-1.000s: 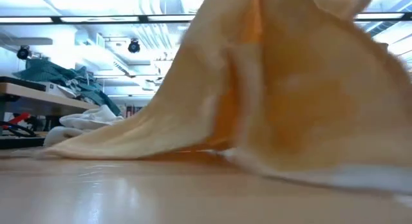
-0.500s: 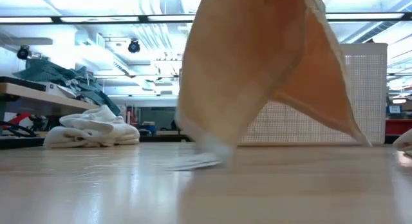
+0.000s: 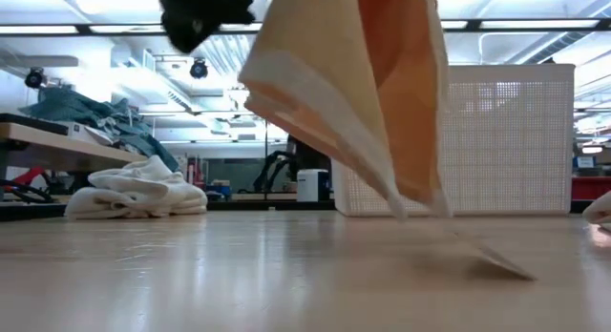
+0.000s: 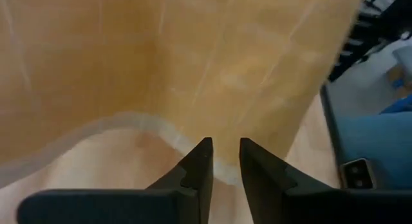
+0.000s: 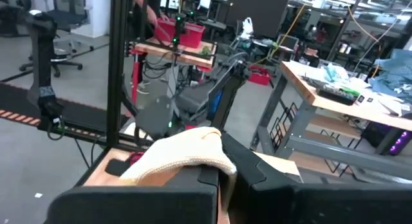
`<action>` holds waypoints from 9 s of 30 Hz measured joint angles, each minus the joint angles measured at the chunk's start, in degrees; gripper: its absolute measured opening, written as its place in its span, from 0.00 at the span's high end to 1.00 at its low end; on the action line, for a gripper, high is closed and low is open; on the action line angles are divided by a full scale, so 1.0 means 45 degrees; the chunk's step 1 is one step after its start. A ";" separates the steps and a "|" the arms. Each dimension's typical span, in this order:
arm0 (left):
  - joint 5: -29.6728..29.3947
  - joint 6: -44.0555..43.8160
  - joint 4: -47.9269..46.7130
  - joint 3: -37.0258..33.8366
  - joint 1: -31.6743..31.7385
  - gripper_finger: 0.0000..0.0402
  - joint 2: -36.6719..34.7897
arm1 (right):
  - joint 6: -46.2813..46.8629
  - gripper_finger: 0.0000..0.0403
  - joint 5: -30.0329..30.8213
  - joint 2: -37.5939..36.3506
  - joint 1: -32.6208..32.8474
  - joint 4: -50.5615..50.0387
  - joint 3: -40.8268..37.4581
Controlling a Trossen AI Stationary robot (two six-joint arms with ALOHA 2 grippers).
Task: Fold towel
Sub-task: Fold the yellow kitchen towel
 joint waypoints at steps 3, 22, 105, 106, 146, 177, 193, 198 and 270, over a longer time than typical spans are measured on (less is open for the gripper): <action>0.0011 -0.1090 0.0885 -0.0856 -0.0019 0.76 0.0000 | 0.0004 1.00 -0.0005 0.0033 0.0002 -0.0102 0.0002; -0.3433 -0.2940 0.5392 -0.4205 0.0110 0.51 -0.0005 | -0.0428 1.00 -0.1201 0.0176 0.0034 -0.1224 -0.0013; -0.7074 -0.0088 -0.1375 0.4034 0.0479 0.31 0.4852 | -0.1557 1.00 0.6646 0.1662 -0.0053 -0.0575 0.0663; -0.7319 -0.0198 -0.1417 0.3992 0.0479 0.32 0.4852 | -0.1476 1.00 0.6624 0.1662 -0.0053 -0.0661 0.0663; -0.7335 0.1226 0.0517 0.4042 -0.1361 1.00 -0.1117 | 0.1942 0.61 0.3274 0.1560 -0.0029 -0.7758 -0.0313; -0.8683 0.1388 0.1157 0.4042 -0.2003 1.00 -0.2207 | -0.2921 0.69 0.2426 0.2355 0.2226 -0.5912 -0.2023; -0.8659 0.1845 0.1371 0.4042 -0.1998 1.00 -0.2297 | -0.8244 0.77 1.0062 0.4392 0.3678 -0.3799 -0.2023; -0.8671 0.1842 0.1340 0.4042 -0.1998 1.00 -0.2290 | -0.9760 0.76 1.0209 0.4350 0.3879 -0.2516 -0.2023; -0.7580 0.5869 1.1708 -0.1811 -0.2283 1.00 -0.1753 | 1.0604 0.59 0.0147 0.3254 0.1140 1.3256 -0.9682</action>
